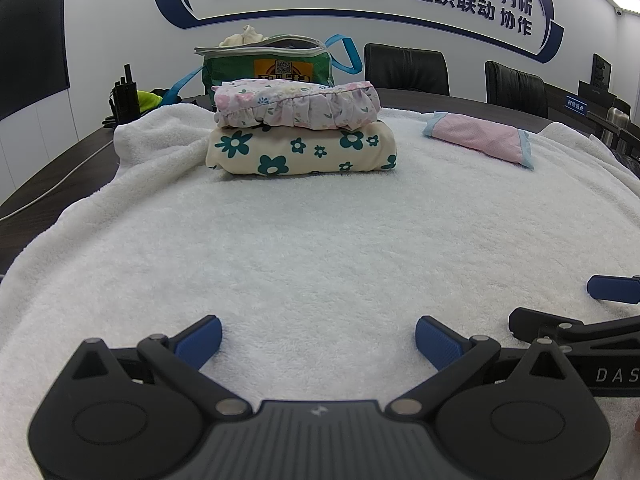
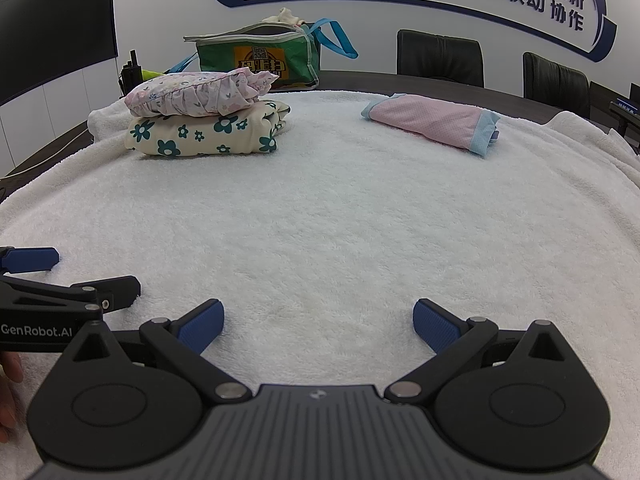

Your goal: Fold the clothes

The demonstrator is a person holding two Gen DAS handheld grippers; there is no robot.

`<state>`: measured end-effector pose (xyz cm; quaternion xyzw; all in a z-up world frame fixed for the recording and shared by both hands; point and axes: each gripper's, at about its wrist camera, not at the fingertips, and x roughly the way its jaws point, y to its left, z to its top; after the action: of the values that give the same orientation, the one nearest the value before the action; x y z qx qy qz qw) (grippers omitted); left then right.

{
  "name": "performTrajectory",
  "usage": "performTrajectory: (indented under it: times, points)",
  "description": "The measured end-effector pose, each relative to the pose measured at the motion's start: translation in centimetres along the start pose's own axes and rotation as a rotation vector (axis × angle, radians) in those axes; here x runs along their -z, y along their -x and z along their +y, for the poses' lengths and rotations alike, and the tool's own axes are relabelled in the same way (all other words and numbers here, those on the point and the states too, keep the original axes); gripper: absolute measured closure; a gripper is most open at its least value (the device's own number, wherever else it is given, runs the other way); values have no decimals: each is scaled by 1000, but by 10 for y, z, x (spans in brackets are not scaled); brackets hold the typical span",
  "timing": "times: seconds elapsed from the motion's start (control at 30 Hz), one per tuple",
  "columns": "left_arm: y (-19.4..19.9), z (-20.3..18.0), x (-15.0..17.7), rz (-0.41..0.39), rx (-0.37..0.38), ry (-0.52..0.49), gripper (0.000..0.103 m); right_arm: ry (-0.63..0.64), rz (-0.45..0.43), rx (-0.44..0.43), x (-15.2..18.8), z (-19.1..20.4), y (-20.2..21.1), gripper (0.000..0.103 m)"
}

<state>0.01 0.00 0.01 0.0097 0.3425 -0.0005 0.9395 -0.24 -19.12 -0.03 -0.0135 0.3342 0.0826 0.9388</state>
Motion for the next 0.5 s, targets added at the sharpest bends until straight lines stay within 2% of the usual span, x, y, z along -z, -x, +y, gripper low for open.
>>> performTrajectory:
  times: [0.5]
  points:
    - [0, 0, 0, 0, 1, -1, 0, -1, 0, -1, 2, 0, -1, 1]
